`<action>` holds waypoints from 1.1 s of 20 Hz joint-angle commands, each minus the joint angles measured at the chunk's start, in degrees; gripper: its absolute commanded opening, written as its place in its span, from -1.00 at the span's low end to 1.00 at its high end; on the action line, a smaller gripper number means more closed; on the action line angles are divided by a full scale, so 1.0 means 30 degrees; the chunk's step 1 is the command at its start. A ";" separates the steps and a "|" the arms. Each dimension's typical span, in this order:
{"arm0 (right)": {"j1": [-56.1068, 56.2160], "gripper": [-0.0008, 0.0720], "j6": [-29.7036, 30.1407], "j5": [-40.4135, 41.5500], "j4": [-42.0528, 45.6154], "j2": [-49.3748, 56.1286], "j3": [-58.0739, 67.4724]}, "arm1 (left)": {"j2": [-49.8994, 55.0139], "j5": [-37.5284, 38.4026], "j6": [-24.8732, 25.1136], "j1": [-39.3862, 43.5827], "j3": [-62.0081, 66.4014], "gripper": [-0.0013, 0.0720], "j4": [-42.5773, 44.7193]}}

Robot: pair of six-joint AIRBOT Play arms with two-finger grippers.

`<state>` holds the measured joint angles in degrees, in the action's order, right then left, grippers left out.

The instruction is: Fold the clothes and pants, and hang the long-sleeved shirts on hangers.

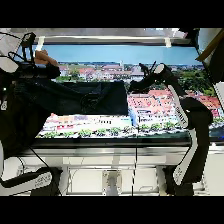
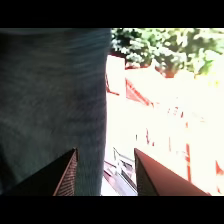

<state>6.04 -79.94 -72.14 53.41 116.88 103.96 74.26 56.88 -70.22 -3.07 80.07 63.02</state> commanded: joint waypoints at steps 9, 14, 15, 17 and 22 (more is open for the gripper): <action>0.2280 -0.80 0.0539 0.0284 -0.2346 0.1326 -0.0051 | -0.0015 0.0007 -0.0007 0.0000 -0.0007 -0.85 -0.0007; 0.1647 -0.92 0.0532 -0.3745 -0.1311 0.0525 0.2025 | -0.0736 0.0911 0.0204 0.0000 0.0000 -0.85 0.0000; 0.1188 -0.92 0.0517 -0.4911 -0.1005 -0.0066 0.2477 | -0.1188 0.0933 0.0204 0.0000 0.0000 -0.86 0.0000; -0.0007 -0.92 0.0517 -0.7271 0.0000 -0.1574 0.3300 | -0.2302 0.1392 0.0189 0.0095 0.0000 -0.85 -0.0240; -0.4022 -0.92 -0.0699 -1.1125 0.0743 -0.5435 0.4124 | -0.5013 0.2106 0.0197 0.1676 -0.0007 -0.86 -0.1727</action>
<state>-0.21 -79.59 -98.98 54.59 106.48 115.07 62.81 62.76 -69.60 -0.73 80.07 59.55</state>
